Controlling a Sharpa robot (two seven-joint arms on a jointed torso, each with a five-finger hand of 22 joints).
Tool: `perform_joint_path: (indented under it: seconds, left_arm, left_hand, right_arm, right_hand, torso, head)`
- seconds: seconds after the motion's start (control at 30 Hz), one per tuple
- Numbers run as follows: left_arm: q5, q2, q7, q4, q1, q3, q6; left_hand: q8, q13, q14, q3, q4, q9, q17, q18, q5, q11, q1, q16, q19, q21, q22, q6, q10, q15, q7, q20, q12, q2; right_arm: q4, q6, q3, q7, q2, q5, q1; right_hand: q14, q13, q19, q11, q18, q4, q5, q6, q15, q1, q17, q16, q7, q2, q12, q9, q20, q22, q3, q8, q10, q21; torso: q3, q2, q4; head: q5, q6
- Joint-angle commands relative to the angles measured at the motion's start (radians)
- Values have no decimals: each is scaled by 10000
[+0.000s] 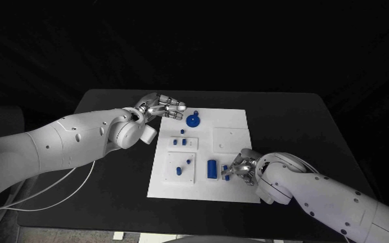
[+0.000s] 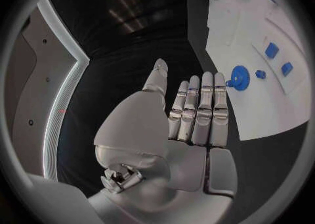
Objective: Assemble the parts on the task board
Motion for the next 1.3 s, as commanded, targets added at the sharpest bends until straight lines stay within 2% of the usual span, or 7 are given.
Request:
perform_joint_path:
  seconds: [0.03,0.2,0.47,0.63,0.9,1.1,1.3]
  left_arm:
    - [-33,26,26,10,5,5,158]
    - [-36,30,23,4,5,5,157]
    - [-38,35,19,-3,5,5,154]
    - [-40,34,16,-7,5,4,149]
    - [-59,13,-12,3,5,3,154]
    - [-68,-16,-25,14,5,2,150]
    - [-71,-24,-34,16,5,1,145]
  left_hand:
    - [35,10,77,19,58,14,14,-105,-5,13,-89,-39,-7,41,-8,-50,41,2,-34,-50,-16,43]
    - [35,10,77,19,58,14,14,-105,-5,13,-89,-39,-7,41,-8,-50,41,2,-34,-50,-16,43]
    - [35,10,77,19,58,14,14,-105,-5,13,-89,-39,-7,41,-8,-50,41,2,-34,-50,-16,43]
    - [36,10,79,23,72,14,16,-105,-4,13,-85,-38,-7,45,-12,-51,35,2,-38,-50,-16,65]
    - [36,10,79,23,72,14,16,-105,-4,13,-85,-38,-7,45,-12,-51,35,2,-38,-50,-16,65]
    - [36,10,79,23,72,14,16,-105,-4,13,-85,-38,-7,45,-12,-51,35,2,-38,-50,-16,65]
    - [36,10,79,23,72,14,16,-105,-4,13,-85,-38,-7,45,-12,-51,35,2,-38,-50,-16,65]
  right_arm:
    - [-16,282,-31,-2,43,-64,-35]
    - [-26,287,-32,7,47,-68,-33]
    - [-12,236,-33,55,45,-69,-32]
    - [0,229,-34,87,30,-70,-32]
    - [42,337,-34,279,-84,-38,-34]
    - [284,406,-35,350,-282,-232,-61]
    - [498,537,-36,393,-456,-189,-135]
  right_hand:
    - [36,-18,413,-30,-33,174,-191,40,-33,72,-9,-47,3,-113,-42,-20,-69,942,-233,-35,-10,-31]
    - [39,-38,427,-9,-30,936,-586,26,-21,233,8,-47,17,-222,-39,-13,-59,945,-1040,-33,-2,-58]
    - [35,-60,432,8,-27,1729,-532,-7,-29,335,9,-77,35,-293,-46,-1,-61,946,-1916,-26,-23,-80]
    - [34,-60,431,6,-26,1674,-508,-7,-26,447,19,-74,32,-252,-41,-3,-63,946,-1958,-30,-21,-89]
    - [34,-70,418,25,-12,863,-873,-58,-9,571,7,-115,62,-241,-58,-12,-45,944,-1689,-35,-66,-116]
    - [32,-88,418,22,-17,1281,-270,-74,-13,437,16,-124,51,-229,-64,-3,-50,942,-2457,-29,-66,-128]
    - [38,-95,419,24,-22,1345,-274,-74,-13,535,33,-117,52,-206,-62,-1,-48,947,-2746,-30,-63,-113]
  torso:
    - [3,-1,-4]
    - [1,3,0]
    - [2,0,1]
    - [1,0,-3]
    - [5,4,2]
    - [9,5,-9]
    - [9,-1,-6]
  head:
    - [13,-1]
    - [18,0]
    - [99,-22]
    - [97,-23]
    - [82,-25]
    - [95,-51]
    - [112,-67]
